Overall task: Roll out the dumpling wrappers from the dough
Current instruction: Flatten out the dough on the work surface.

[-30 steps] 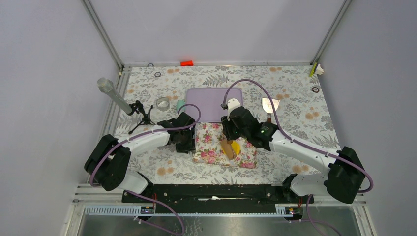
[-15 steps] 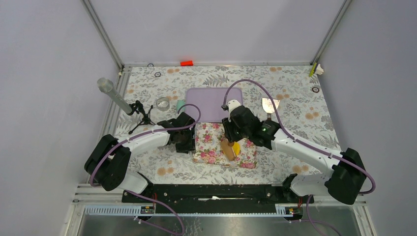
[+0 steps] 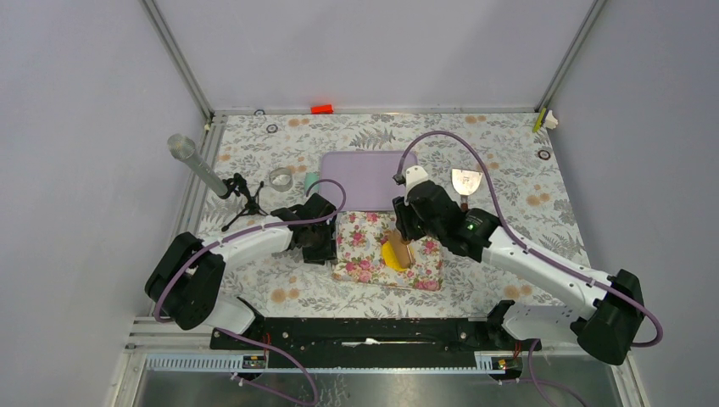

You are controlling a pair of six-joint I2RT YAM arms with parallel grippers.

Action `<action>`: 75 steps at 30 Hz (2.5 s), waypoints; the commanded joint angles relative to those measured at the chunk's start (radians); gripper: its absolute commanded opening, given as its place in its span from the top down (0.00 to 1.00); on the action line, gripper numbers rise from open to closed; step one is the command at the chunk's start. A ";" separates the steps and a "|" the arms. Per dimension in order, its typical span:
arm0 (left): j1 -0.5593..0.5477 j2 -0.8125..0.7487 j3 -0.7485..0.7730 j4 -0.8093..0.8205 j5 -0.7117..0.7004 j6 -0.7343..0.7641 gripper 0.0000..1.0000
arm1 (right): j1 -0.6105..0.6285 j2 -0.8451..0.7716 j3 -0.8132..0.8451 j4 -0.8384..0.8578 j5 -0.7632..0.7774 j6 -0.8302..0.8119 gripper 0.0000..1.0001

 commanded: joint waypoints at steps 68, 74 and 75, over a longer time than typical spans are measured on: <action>0.241 -0.395 -0.126 0.647 0.785 -0.334 0.01 | -0.372 -0.313 -0.427 1.073 -0.493 0.756 1.00; 0.241 -0.360 -0.152 0.787 0.809 -0.417 0.01 | -0.372 -0.260 -0.464 1.201 -0.517 0.834 1.00; 0.240 -0.354 -0.154 0.818 0.813 -0.437 0.01 | -0.372 -0.259 -0.469 1.206 -0.514 0.838 1.00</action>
